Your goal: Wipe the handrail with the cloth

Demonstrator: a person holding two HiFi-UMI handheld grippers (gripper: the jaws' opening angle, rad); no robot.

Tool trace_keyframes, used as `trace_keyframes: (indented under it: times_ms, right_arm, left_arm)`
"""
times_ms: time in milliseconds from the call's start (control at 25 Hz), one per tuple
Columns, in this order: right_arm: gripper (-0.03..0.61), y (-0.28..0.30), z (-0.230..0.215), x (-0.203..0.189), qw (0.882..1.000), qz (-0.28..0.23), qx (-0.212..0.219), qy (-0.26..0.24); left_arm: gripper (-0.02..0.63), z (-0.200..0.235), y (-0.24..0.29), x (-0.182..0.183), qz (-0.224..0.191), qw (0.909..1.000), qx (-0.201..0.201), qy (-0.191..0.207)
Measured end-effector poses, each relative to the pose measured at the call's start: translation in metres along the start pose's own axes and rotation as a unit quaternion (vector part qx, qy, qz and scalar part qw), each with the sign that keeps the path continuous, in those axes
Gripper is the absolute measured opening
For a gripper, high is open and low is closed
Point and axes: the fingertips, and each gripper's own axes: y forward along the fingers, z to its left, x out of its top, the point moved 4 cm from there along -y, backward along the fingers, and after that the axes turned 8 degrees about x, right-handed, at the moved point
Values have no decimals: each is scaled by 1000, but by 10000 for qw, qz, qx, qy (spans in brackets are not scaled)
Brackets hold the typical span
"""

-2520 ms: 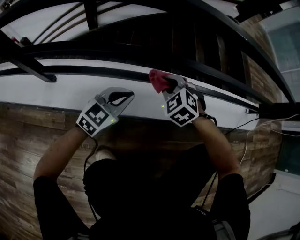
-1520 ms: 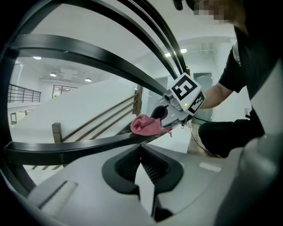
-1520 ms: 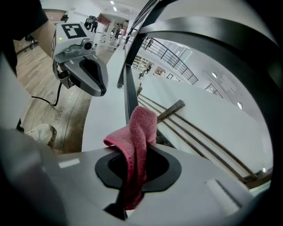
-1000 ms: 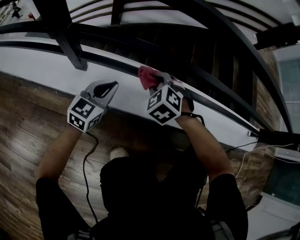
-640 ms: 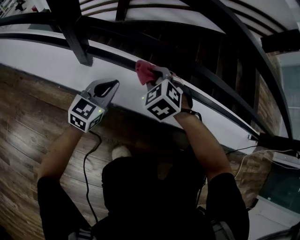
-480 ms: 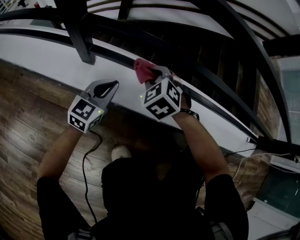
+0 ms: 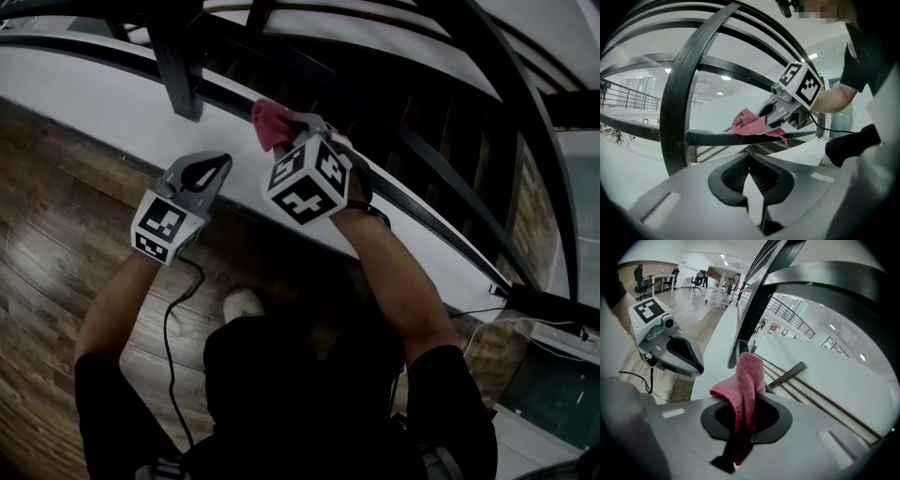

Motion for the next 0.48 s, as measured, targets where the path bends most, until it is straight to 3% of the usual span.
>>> trace_keyframes:
  times_ms: [280, 480]
  right_arm:
    - [43, 13, 2, 26, 9999, -51, 82, -47]
    - [43, 21, 5, 42, 9998, -47, 69, -152]
  left_arm:
    - [-2, 9, -9, -4, -60, 9999, 144, 75]
    - [-2, 27, -17, -8, -132, 9994, 306, -96]
